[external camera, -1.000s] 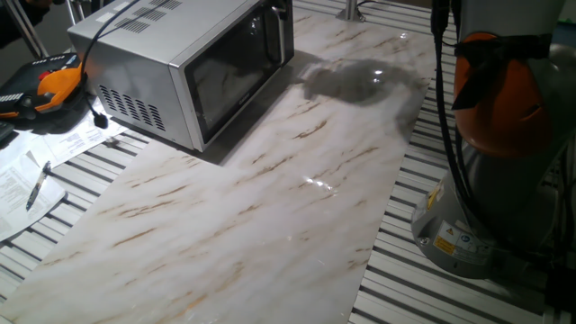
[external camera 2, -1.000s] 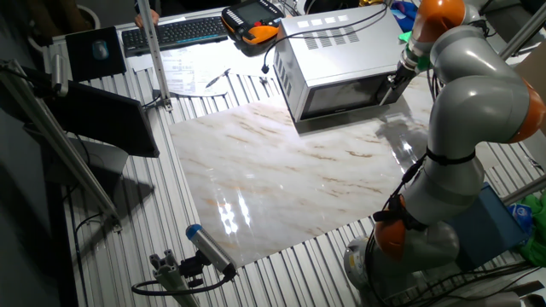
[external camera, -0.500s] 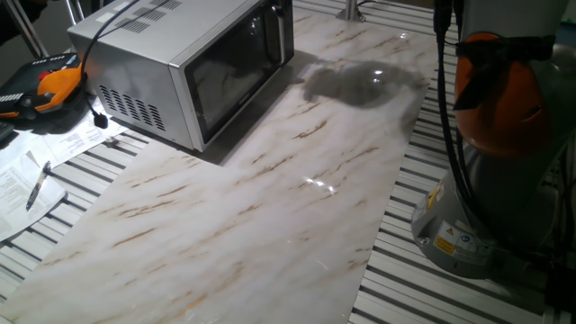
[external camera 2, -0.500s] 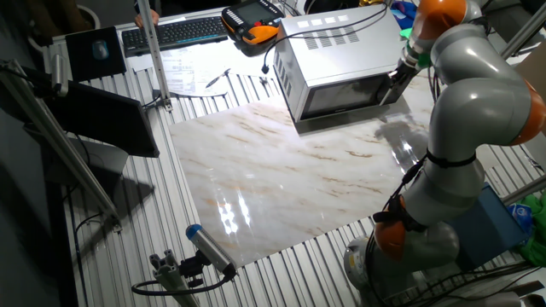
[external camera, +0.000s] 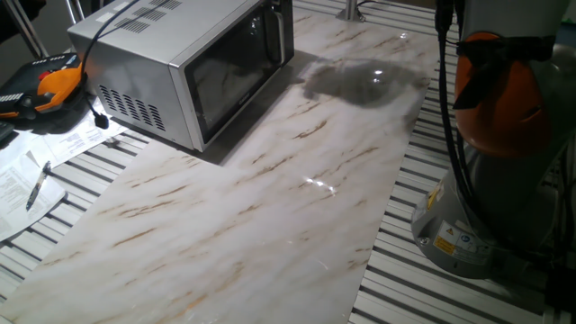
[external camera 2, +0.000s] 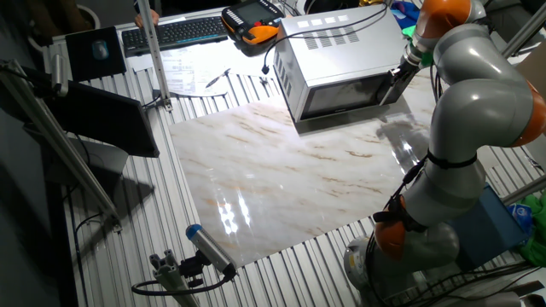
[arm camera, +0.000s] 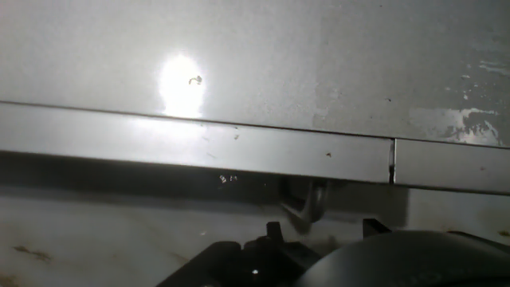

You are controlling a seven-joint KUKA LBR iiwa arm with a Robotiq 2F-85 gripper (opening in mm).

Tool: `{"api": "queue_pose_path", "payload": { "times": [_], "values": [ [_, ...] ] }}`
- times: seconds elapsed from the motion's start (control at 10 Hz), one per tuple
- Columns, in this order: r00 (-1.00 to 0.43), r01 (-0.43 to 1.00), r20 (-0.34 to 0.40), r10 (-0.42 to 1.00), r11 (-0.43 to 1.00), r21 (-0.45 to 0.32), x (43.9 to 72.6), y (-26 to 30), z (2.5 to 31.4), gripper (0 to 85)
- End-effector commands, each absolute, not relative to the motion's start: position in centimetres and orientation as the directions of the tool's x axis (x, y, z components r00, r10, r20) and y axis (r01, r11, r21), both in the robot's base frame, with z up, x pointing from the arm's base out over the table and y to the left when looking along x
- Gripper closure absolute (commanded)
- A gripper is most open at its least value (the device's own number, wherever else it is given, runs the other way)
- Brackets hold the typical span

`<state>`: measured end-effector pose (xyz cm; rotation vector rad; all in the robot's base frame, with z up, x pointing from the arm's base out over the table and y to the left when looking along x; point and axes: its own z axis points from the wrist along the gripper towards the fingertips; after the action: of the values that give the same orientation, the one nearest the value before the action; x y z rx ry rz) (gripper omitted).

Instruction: Open the microwave door

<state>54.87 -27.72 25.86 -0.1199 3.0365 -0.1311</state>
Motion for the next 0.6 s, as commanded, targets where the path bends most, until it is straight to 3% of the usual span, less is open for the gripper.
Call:
{"api": "queue_pose_path", "payload": {
  "times": [0.0, 0.5],
  "values": [
    [-0.992, -0.075, -0.096, -0.084, 0.993, -0.090, 55.0, -27.9, 25.8, 34.0],
    [-0.990, -0.078, -0.109, -0.086, 0.994, -0.078, 56.0, -28.5, 24.7, 34.0]
  ]
}}
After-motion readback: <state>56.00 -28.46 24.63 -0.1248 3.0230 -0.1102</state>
